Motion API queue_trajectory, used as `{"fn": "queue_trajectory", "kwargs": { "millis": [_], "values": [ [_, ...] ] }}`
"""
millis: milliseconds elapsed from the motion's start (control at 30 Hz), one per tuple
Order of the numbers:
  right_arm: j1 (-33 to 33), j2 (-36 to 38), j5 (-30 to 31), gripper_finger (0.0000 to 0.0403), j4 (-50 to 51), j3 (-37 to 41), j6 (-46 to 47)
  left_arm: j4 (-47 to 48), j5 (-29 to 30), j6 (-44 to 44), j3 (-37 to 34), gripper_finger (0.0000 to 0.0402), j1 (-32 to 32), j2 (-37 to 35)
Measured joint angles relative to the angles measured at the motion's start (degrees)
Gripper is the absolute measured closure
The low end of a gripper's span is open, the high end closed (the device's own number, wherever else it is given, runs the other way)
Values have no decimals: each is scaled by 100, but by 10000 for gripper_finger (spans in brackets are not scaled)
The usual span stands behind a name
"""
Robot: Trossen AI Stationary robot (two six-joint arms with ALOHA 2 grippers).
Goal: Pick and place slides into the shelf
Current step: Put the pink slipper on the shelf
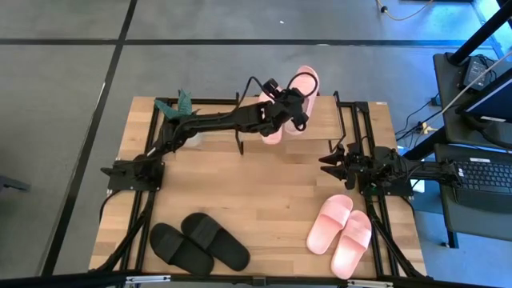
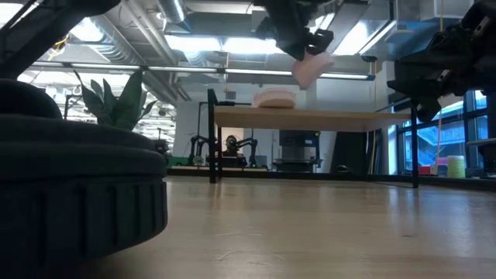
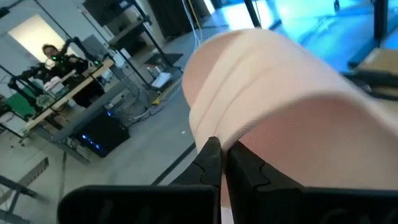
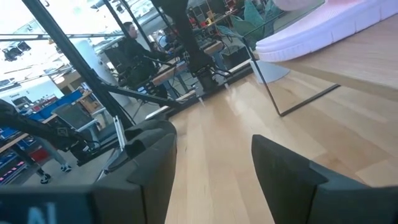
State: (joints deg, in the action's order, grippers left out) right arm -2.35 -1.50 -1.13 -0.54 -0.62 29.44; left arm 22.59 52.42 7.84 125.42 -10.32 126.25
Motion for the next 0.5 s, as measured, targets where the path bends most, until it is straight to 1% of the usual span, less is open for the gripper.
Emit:
{"fn": "queue_trajectory", "kwargs": {
  "millis": [167, 367, 500],
  "values": [
    [1, 0, 7, 192, 0, 0, -34, -164, -60, 148, 5, 401, -86, 228],
    [0, 0, 15, 192, 0, 0, -14, -214, -192, 109, 1, 401, -191, 306],
    [0, 0, 15, 192, 0, 0, -14, -186, -505, -112, 3, 401, -227, 368]
  ]
}}
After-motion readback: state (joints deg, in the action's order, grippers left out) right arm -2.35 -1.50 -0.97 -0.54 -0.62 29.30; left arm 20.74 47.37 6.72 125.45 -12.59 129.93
